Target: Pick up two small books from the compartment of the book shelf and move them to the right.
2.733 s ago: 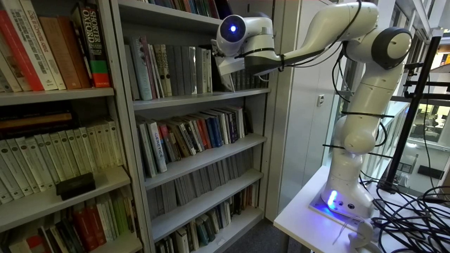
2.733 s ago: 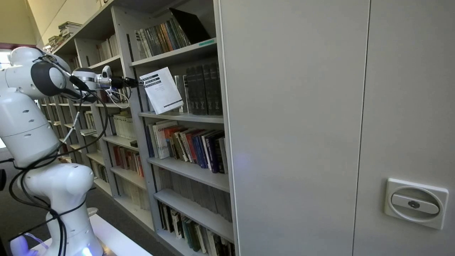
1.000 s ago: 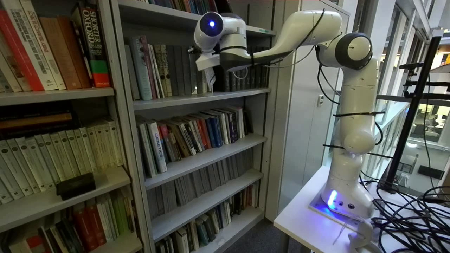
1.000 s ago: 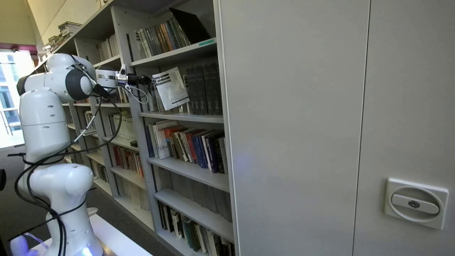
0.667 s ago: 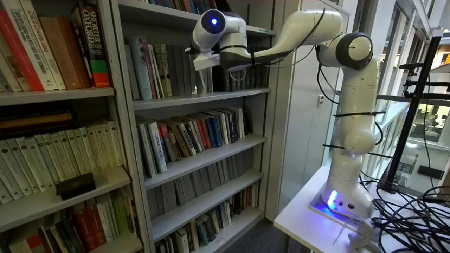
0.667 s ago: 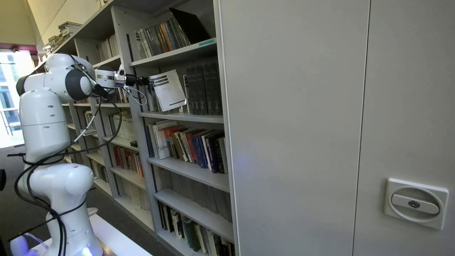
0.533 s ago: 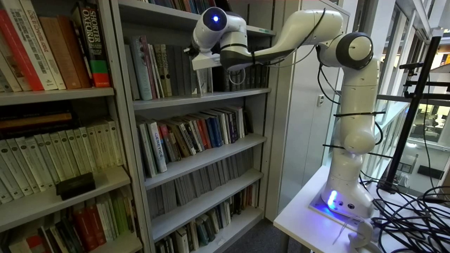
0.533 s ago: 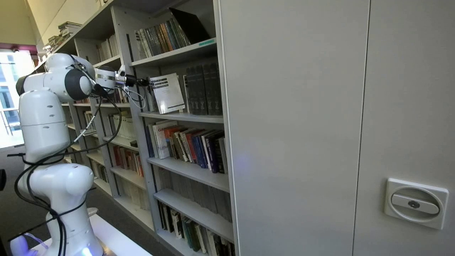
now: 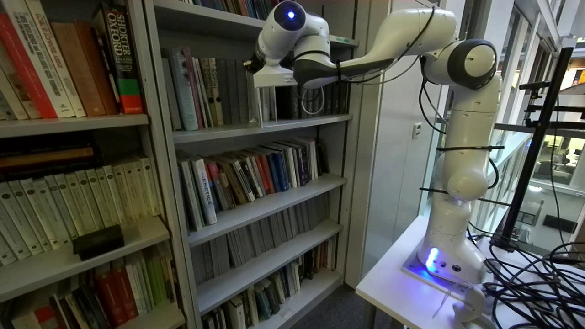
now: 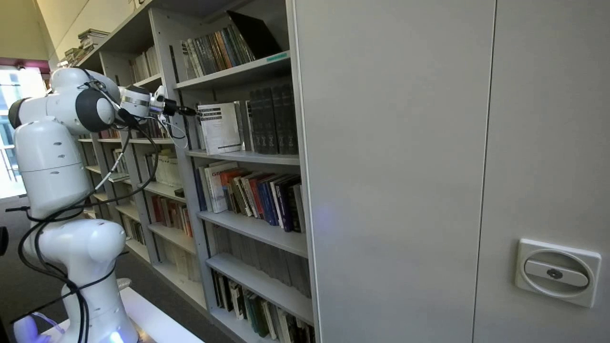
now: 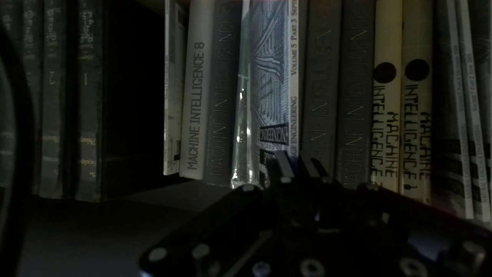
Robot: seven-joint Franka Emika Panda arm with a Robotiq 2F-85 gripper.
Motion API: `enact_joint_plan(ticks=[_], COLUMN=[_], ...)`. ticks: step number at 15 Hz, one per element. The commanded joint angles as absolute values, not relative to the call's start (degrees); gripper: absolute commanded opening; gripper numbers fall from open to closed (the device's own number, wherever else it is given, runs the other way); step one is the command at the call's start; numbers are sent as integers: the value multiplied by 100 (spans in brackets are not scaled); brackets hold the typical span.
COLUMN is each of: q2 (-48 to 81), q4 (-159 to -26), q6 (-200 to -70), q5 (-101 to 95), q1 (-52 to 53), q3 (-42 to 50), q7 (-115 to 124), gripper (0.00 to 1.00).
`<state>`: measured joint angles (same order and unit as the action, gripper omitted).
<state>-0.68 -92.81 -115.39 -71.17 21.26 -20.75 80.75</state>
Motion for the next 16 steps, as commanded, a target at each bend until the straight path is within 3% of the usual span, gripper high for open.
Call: enact_joint_plan(ticks=[1, 16], q2=[-467, -817], q4=[-9621, -9719], q6=[-11239, -11144], q5=[-7307, -7696], q1=[2156, 2155], q3=[-2156, -2359], q7=[8051, 7720], gripper=[2, 2])
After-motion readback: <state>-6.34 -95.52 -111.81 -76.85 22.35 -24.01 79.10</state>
